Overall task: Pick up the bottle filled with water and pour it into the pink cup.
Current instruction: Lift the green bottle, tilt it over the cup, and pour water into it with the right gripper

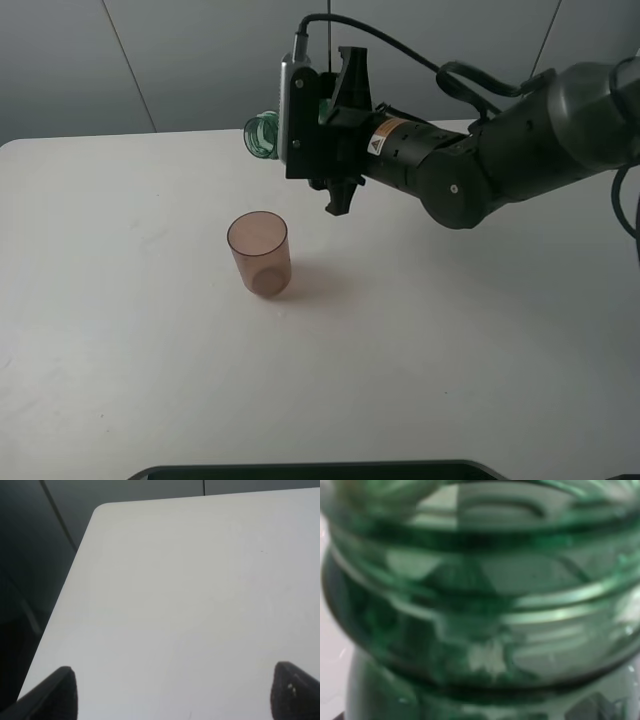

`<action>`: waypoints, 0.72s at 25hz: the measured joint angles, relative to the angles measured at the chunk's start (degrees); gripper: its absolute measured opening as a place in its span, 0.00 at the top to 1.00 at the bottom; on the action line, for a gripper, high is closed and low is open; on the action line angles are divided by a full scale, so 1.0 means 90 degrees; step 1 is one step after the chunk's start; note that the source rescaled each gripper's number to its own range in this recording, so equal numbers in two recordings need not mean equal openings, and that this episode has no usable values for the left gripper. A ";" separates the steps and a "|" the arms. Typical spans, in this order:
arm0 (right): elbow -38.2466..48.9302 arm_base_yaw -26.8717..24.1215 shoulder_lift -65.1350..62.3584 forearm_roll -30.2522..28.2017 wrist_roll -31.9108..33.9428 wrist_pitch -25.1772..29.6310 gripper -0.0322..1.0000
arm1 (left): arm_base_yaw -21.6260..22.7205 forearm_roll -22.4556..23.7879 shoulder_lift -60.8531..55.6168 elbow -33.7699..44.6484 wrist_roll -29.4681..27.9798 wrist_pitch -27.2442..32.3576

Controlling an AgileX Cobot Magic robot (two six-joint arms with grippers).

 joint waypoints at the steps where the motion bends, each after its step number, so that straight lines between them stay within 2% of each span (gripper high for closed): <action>1: 0.0000 0.0013 0.0000 0.0000 -0.0029 0.0000 0.97 | 0.0000 0.0000 0.0000 0.0000 0.0000 0.0000; 13: 0.0000 0.0013 0.0000 0.0015 -0.0624 -0.0004 0.97 | 0.0000 0.0000 0.0000 0.0000 0.0000 0.0000; 18: 0.0000 0.0013 0.0000 0.0209 -0.0934 -0.0015 0.97 | 0.0000 0.0000 0.0000 0.0000 -0.0012 0.0000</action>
